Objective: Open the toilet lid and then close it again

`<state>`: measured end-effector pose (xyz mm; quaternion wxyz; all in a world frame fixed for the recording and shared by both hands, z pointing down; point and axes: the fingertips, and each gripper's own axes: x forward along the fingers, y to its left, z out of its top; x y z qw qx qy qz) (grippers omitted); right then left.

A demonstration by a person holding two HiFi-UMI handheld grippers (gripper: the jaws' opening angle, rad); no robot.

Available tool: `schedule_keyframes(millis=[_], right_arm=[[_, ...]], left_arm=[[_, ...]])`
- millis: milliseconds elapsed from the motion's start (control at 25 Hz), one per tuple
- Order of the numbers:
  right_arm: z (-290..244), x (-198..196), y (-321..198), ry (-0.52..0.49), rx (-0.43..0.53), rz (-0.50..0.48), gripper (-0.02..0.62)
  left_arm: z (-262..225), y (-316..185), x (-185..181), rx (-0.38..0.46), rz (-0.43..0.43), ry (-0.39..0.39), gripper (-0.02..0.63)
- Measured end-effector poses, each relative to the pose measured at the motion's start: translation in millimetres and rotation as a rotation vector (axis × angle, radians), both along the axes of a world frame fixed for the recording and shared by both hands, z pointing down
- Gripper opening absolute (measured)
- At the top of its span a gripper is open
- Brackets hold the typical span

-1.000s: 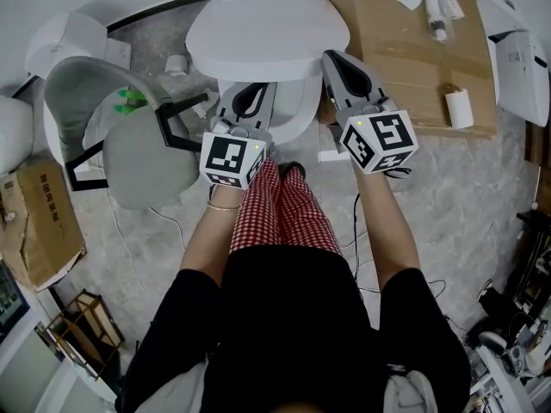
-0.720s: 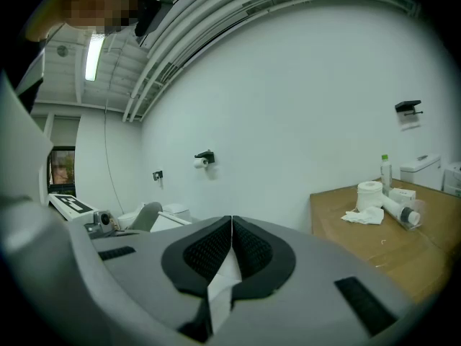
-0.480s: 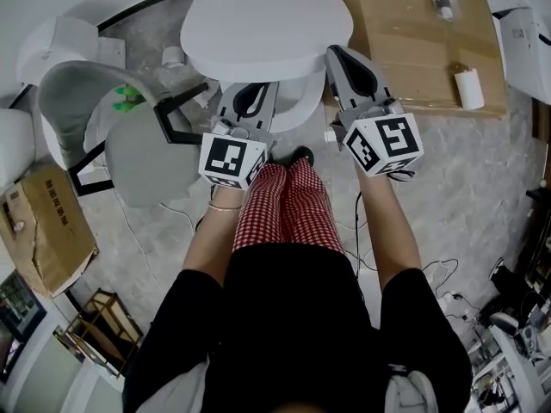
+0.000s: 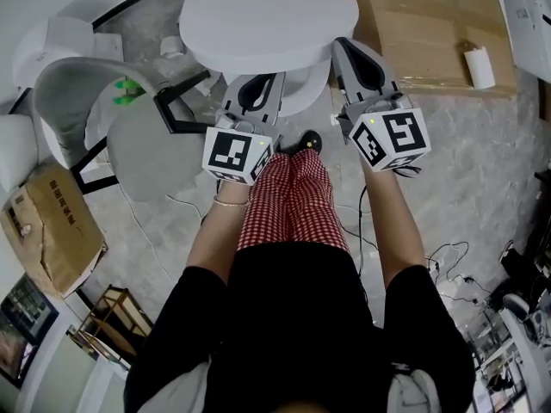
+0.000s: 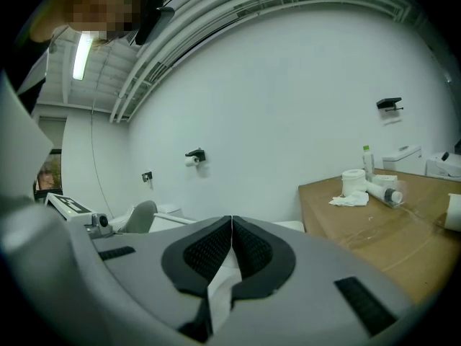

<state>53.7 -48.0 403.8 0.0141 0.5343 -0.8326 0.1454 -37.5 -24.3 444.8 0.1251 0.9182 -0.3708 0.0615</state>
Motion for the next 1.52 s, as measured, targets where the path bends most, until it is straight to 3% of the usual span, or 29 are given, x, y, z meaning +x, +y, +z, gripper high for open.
schedule_keyframes(millis=[360, 1280, 1520], right_arm=[[20.5, -8.5, 16.4, 0.026, -0.044, 0.01, 0.02], [52.5, -9.0, 41.0, 0.044, -0.044, 0.071, 0.019], [56.8, -10.6, 42.4, 0.022, -0.019, 0.053, 0.02]], left_arm=[[10.8, 8.9, -6.7, 0.007, 0.019, -0.005, 0.003], [46.0, 31.6, -9.7, -0.022, 0.101, 0.0, 0.003], [50.8, 29.9, -9.4, -0.035, 0.054, 0.03, 0.003]])
